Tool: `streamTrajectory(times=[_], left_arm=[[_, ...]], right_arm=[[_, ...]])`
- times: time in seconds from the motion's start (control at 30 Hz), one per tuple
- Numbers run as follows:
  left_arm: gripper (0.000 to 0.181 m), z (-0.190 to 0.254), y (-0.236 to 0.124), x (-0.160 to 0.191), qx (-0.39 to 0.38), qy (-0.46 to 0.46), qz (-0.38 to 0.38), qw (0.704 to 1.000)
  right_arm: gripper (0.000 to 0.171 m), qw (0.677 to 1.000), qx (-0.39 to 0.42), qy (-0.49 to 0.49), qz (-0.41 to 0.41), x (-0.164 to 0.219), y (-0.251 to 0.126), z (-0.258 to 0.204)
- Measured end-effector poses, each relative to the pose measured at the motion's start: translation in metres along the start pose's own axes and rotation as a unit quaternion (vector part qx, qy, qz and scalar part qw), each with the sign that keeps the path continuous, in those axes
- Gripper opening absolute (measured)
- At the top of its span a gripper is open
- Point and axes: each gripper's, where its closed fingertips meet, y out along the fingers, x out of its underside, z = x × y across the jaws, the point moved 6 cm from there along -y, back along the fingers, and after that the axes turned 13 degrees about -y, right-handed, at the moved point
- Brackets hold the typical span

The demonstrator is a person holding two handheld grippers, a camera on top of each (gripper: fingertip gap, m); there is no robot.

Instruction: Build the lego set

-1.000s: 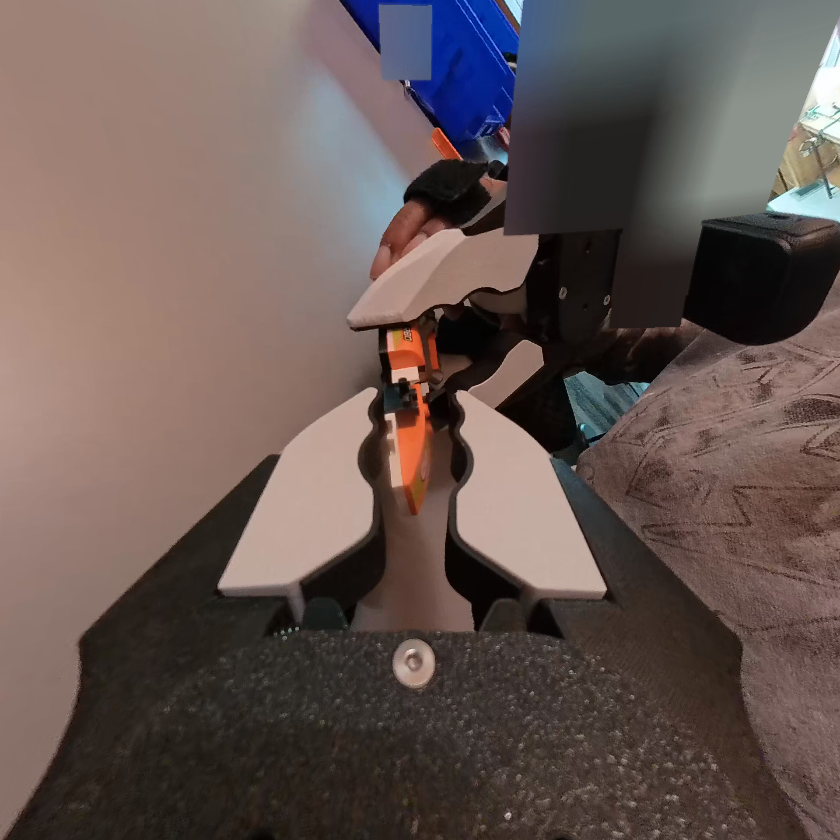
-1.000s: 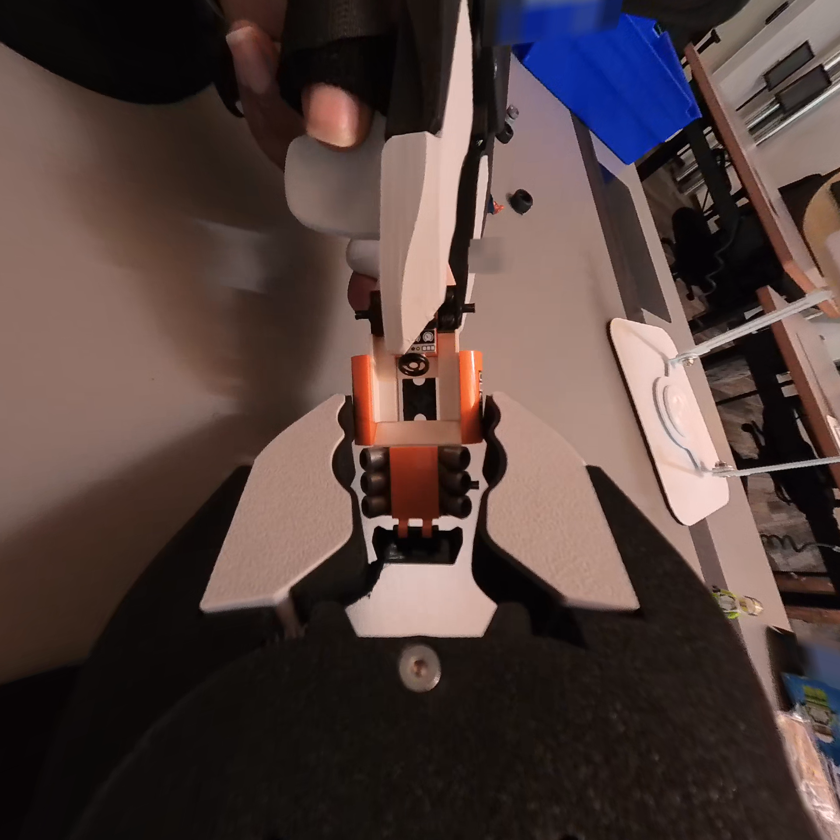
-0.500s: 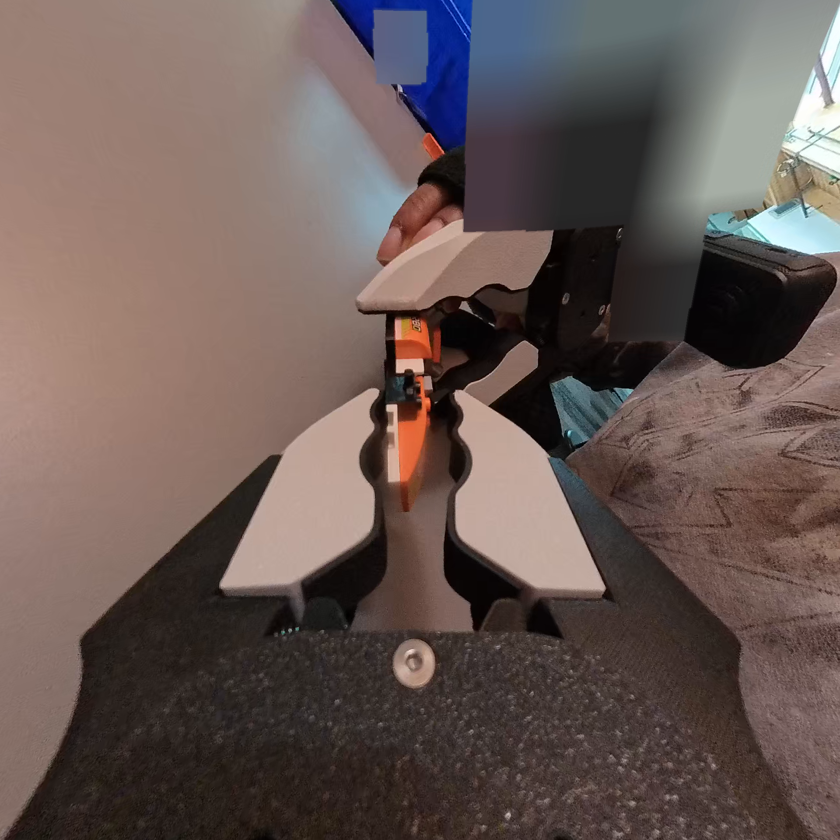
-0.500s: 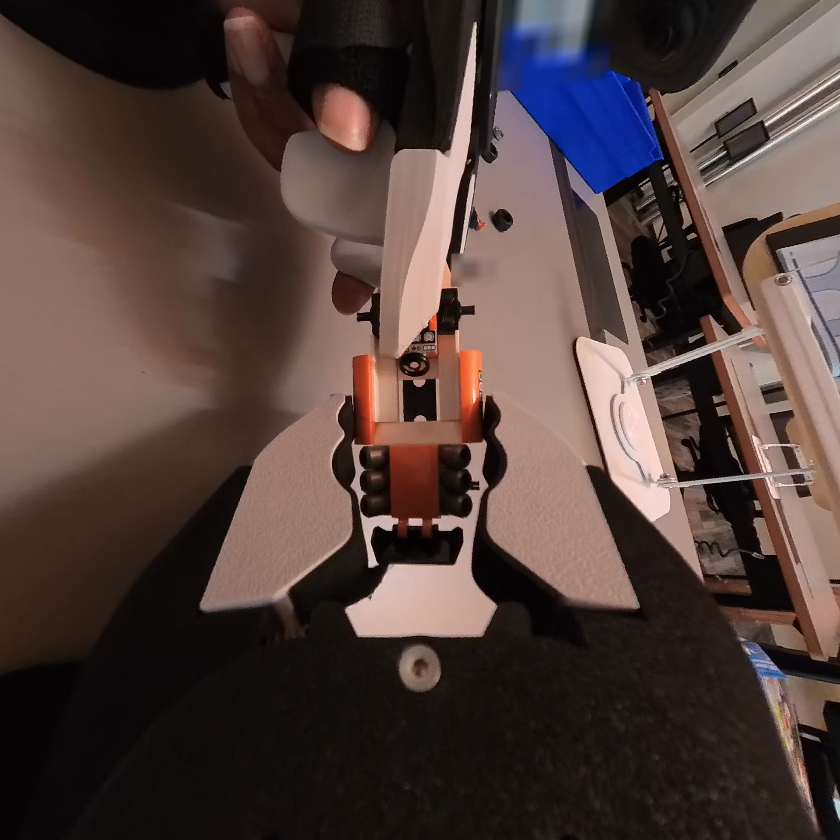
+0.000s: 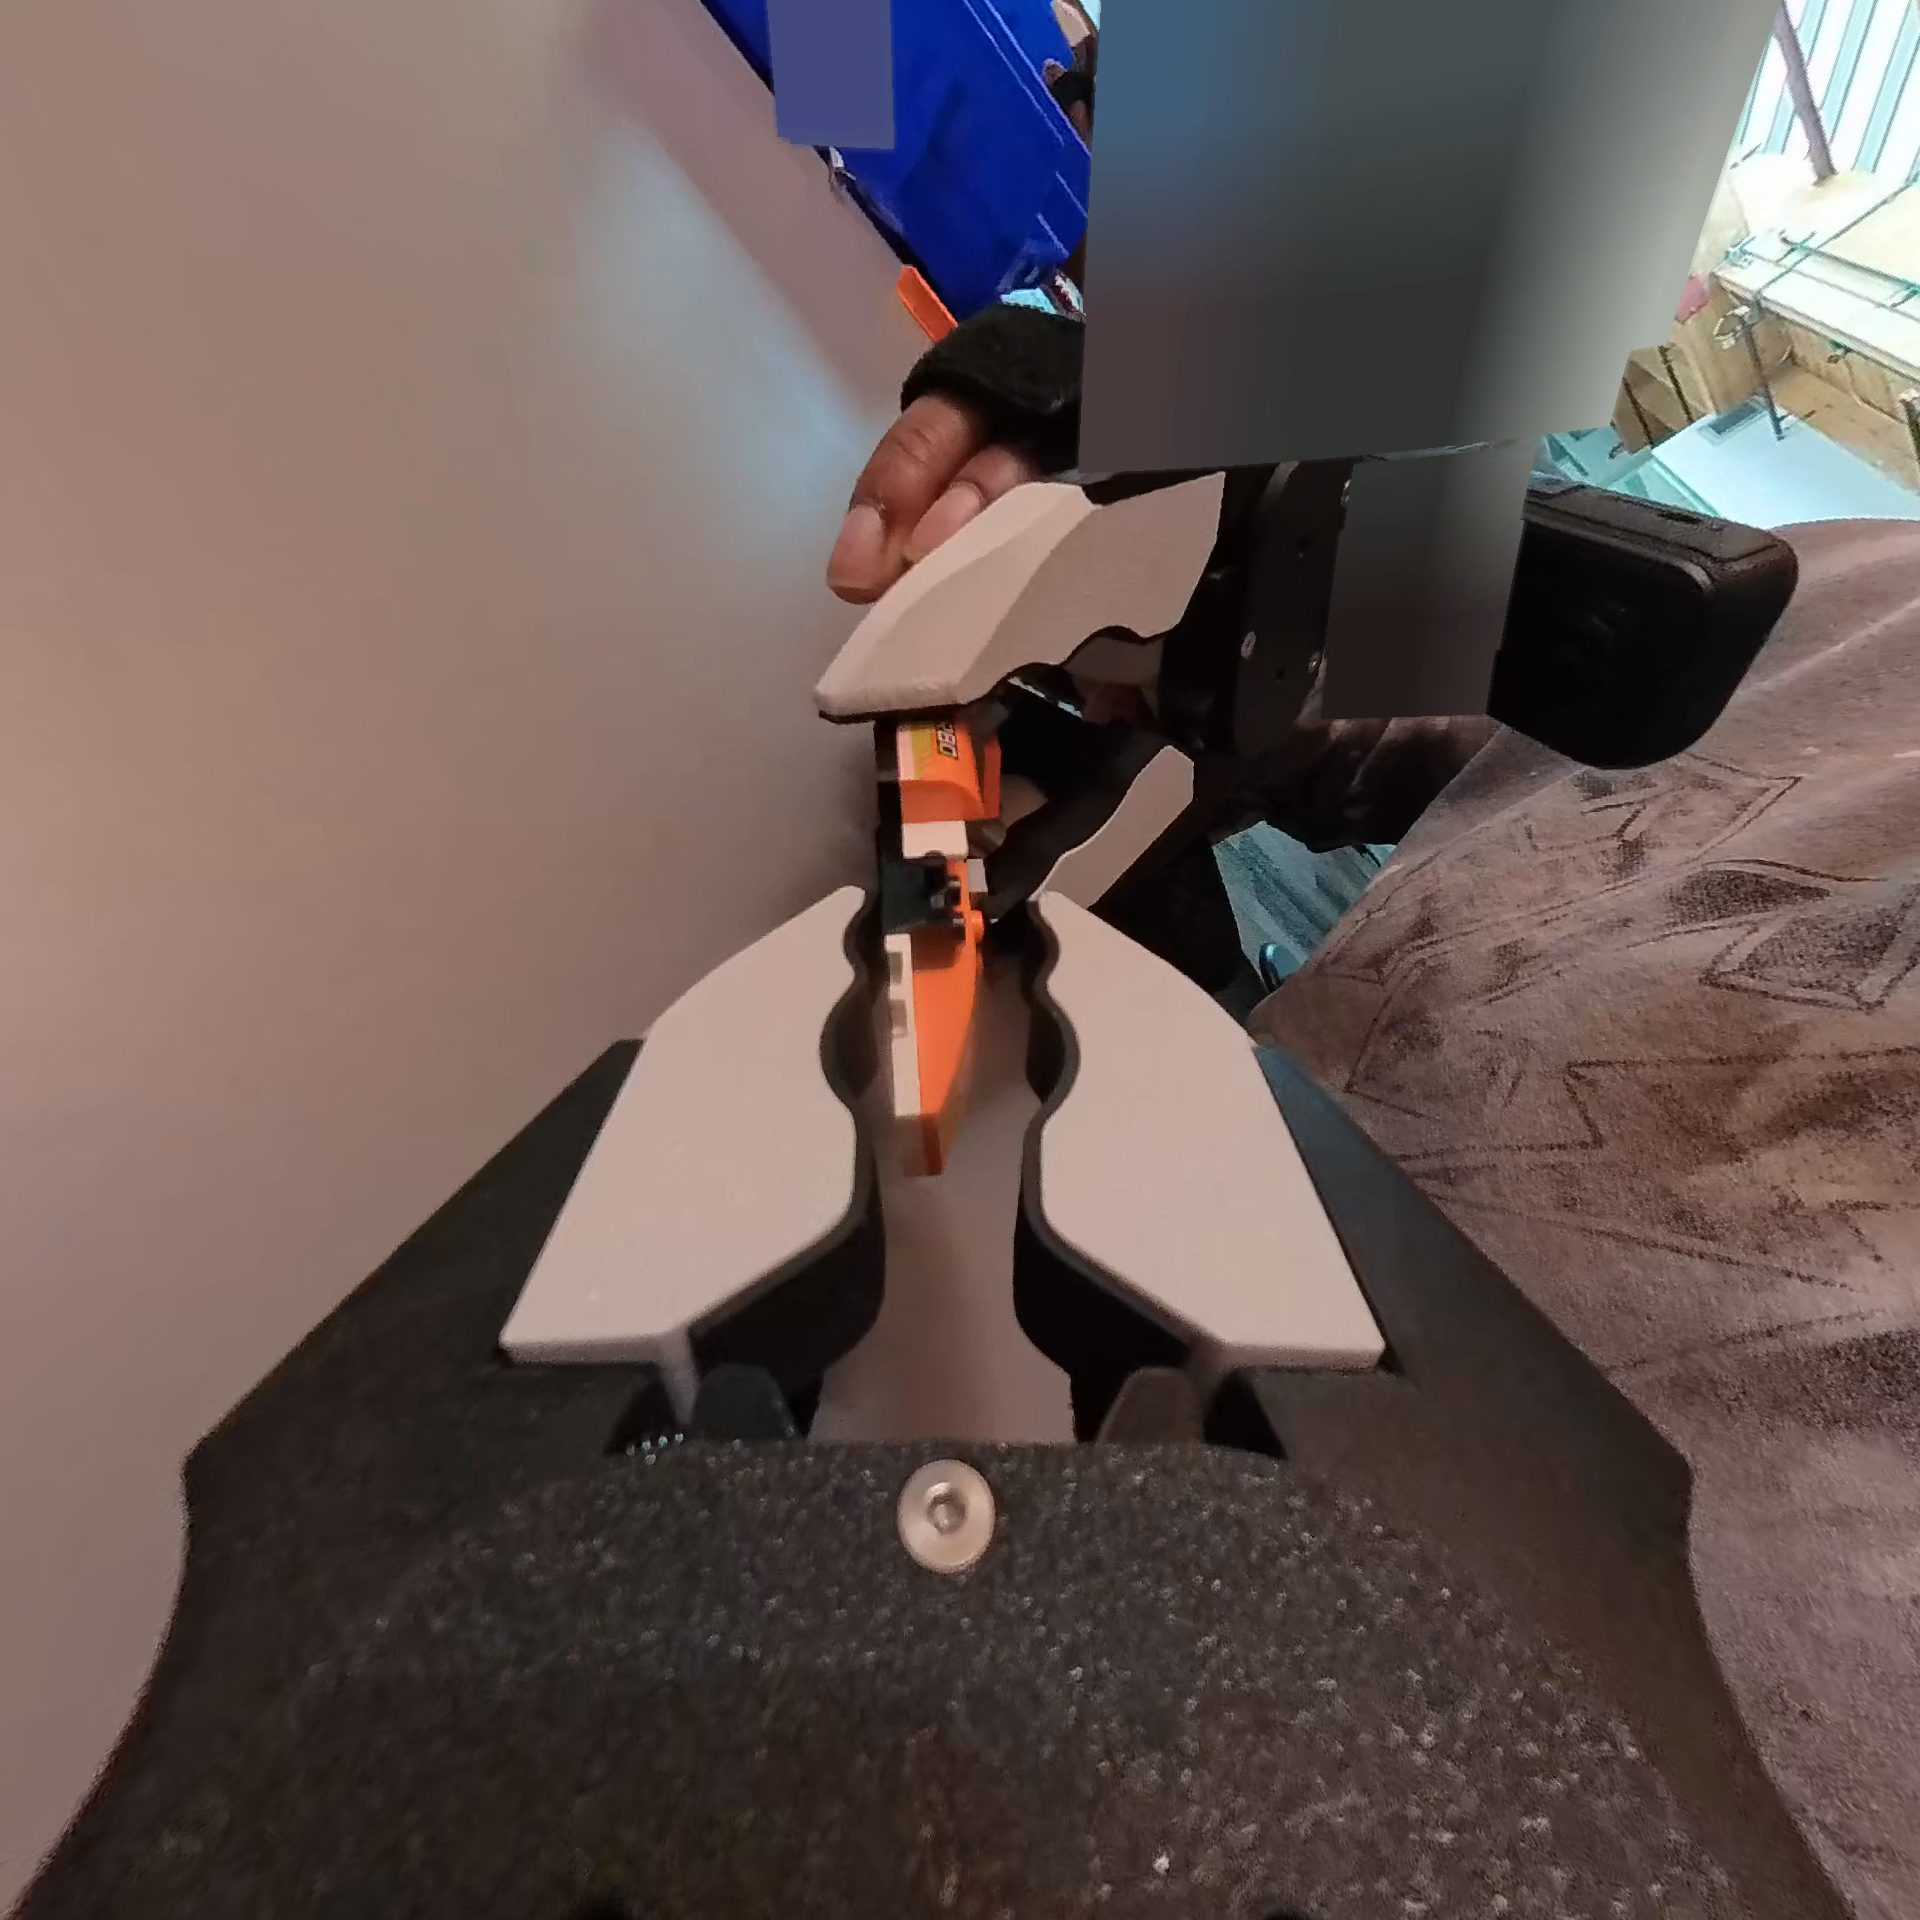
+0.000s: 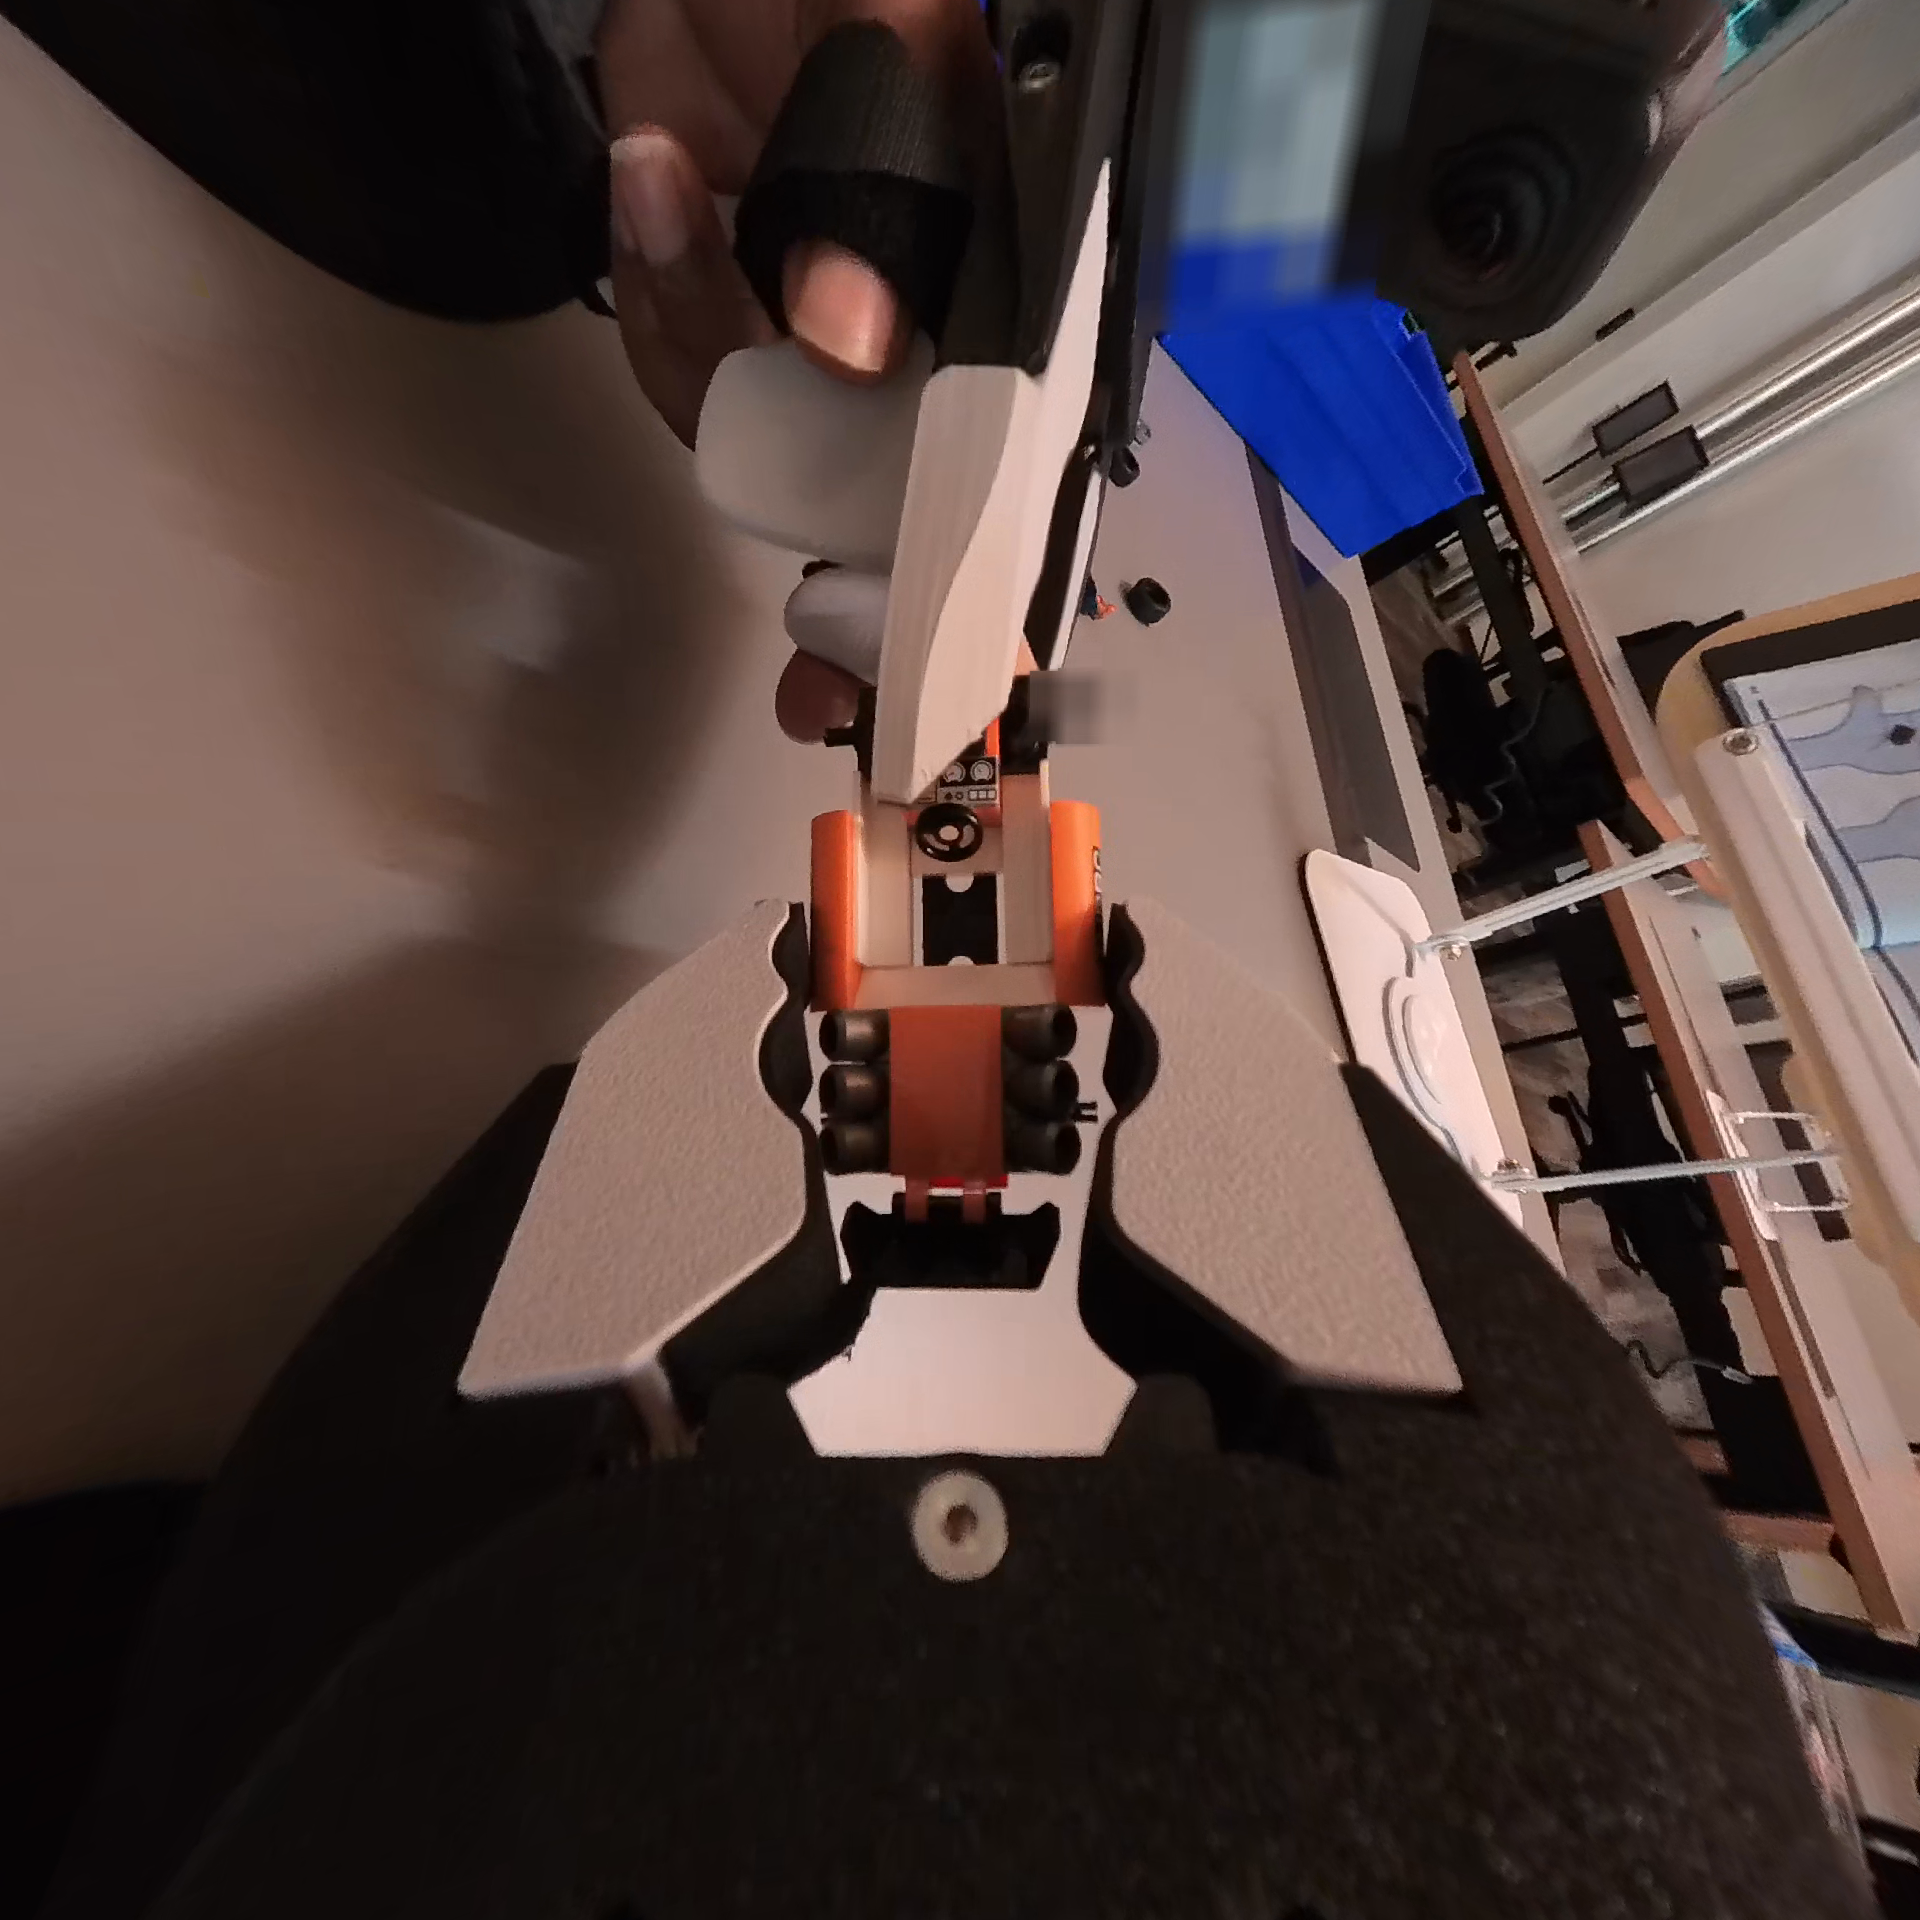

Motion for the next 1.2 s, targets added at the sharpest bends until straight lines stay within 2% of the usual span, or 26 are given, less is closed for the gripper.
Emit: streamTrajectory(times=[1.2], left_arm=[[0.025, 0.017, -0.001, 0.008, 0.031, 0.0, 0.006, 1.0]], right_arm=[[0.054, 0.998, 0.008, -0.012, 0.057, -0.009, -0.014, 0.0]])
